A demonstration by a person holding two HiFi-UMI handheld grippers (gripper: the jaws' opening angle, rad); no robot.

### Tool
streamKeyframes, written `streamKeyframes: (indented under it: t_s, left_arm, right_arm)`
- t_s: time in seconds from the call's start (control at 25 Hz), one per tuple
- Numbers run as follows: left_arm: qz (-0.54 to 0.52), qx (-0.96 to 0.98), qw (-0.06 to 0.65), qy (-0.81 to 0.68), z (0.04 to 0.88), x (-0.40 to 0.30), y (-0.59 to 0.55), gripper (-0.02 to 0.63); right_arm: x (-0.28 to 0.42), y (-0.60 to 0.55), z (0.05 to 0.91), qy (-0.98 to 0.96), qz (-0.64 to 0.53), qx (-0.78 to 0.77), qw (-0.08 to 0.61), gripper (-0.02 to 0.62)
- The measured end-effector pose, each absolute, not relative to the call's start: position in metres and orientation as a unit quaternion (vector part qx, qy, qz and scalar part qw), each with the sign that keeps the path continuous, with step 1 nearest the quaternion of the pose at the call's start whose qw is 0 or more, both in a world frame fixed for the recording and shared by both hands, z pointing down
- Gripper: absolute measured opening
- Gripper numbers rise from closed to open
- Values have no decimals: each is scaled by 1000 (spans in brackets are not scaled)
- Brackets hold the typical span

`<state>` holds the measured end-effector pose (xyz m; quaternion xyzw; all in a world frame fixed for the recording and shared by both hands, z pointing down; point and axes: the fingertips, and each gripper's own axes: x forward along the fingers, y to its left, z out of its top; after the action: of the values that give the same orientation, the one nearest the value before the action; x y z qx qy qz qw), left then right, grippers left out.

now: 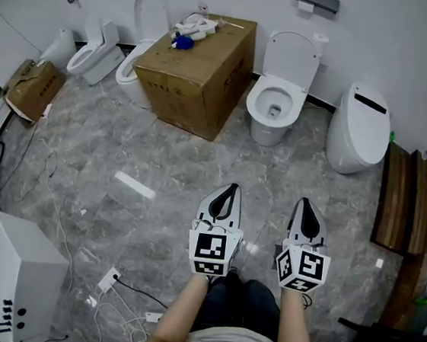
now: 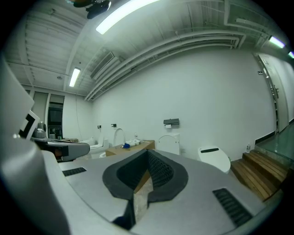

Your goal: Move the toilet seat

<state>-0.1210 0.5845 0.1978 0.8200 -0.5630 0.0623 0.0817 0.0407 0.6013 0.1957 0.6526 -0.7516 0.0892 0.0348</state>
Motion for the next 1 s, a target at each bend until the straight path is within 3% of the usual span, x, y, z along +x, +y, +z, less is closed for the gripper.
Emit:
streamKeyframes:
  t_s: [1.0]
  left_arm:
    - [80, 786, 102, -605, 219, -114, 334, 14]
  right_arm:
    - [52, 334, 220, -783, 96, 610, 77, 15]
